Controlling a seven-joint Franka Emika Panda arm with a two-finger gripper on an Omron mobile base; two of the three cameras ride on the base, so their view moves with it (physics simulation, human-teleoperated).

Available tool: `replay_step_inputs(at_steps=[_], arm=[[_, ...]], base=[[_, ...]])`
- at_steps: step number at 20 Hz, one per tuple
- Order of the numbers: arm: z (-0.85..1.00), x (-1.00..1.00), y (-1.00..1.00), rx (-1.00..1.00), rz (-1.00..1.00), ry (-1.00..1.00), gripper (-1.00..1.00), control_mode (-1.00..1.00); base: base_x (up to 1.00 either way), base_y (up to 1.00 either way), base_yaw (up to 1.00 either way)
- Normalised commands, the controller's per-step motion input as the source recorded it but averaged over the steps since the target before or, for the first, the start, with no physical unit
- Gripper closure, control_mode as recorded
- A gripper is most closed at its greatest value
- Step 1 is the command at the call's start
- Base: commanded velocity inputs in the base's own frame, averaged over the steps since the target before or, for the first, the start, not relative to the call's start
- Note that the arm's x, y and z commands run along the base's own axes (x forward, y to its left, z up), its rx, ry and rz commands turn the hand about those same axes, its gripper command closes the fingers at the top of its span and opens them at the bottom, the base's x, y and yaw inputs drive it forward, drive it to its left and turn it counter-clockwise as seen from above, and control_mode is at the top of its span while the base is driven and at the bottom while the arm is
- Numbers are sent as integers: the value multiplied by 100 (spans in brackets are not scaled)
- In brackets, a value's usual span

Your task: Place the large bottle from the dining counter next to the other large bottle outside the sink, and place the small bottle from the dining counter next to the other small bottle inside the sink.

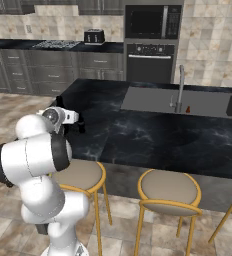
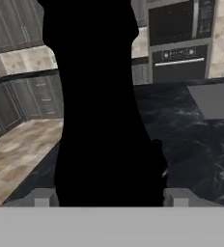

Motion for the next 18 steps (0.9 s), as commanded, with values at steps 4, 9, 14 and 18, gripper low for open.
replay_step_inputs(at_steps=[4, 9, 14, 18], arm=[[0, -6, -13, 12, 2, -1, 100, -100], [0, -4, -4, 9, 1, 0, 100, -100], [0, -5, -1, 8, 0, 0, 100, -100], [0, -3, 0, 4, 0, 0, 100, 100]], base=[[0, 0, 0], [0, 0, 0], [0, 0, 0], [-8, 0, 0]])
